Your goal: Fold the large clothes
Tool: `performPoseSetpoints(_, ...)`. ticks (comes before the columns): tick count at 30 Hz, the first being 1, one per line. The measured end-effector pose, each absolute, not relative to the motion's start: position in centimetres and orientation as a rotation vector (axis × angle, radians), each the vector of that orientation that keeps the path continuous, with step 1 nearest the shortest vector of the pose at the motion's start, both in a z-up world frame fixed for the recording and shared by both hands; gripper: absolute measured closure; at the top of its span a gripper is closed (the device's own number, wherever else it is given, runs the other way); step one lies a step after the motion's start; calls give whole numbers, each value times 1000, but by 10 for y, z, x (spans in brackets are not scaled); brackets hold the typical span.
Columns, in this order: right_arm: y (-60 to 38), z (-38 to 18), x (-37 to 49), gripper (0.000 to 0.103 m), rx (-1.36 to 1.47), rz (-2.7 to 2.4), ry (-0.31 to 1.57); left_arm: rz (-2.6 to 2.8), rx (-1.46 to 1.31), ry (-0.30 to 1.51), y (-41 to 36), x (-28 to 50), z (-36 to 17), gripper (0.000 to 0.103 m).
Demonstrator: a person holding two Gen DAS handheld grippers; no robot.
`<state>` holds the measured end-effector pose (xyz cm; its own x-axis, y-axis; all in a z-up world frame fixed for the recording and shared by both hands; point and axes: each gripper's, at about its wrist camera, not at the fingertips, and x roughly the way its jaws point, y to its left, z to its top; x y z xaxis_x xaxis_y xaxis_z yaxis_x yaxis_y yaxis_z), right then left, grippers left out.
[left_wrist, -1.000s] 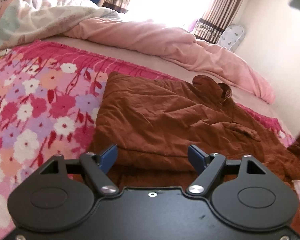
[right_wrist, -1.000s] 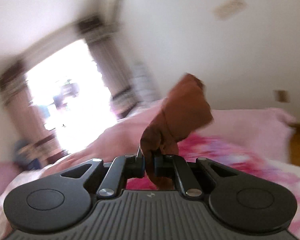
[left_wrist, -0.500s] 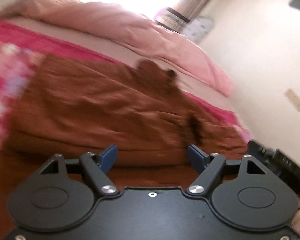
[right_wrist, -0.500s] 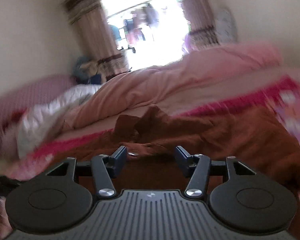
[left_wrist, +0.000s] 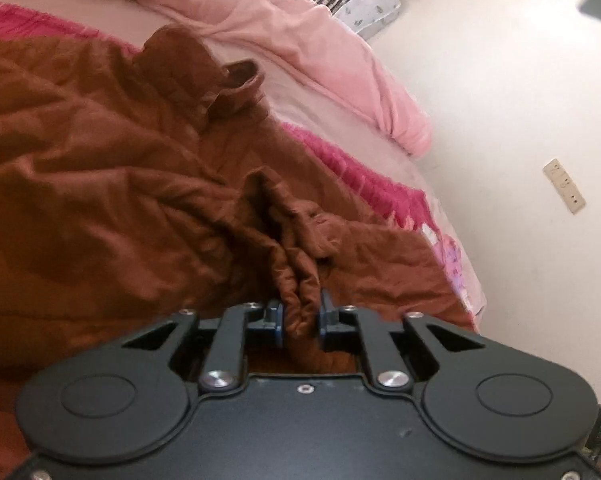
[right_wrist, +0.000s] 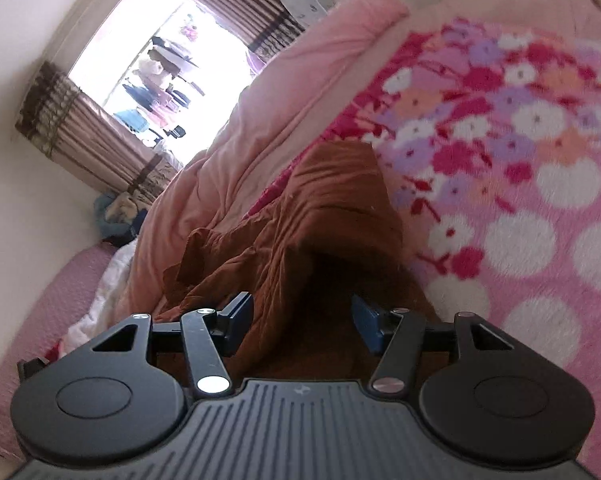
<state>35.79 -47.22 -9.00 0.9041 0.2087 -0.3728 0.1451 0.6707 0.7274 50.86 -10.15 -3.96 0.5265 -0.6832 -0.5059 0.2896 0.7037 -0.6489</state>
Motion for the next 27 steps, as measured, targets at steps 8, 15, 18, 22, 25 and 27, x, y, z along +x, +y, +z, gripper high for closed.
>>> performPoseSetpoints(8, -478, -106, 380, 33, 1055, 132, 397, -602, -491, 656, -56, 488, 0, 92)
performPoseSetpoints(15, -497, -130, 401, 75, 1220, -11, 397, -476, -495, 786, -44, 502, -51, 92)
performPoseSetpoints(18, -496, -116, 398, 83, 1115, -34, 384, -464, -467, 805, -47, 503, -58, 92)
performPoseSetpoints(22, -492, -125, 412, 89, 1036, -117, 485, -438, -419, 813, -54, 505, -66, 89)
performPoseSetpoints(25, -489, -122, 410, 80, 1012, -109, 471, -447, -392, 803, -51, 507, -52, 82)
performPoseSetpoints(27, -485, -108, 402, 71, 1001, -101, 486, -429, -371, 764, -42, 496, -35, 79)
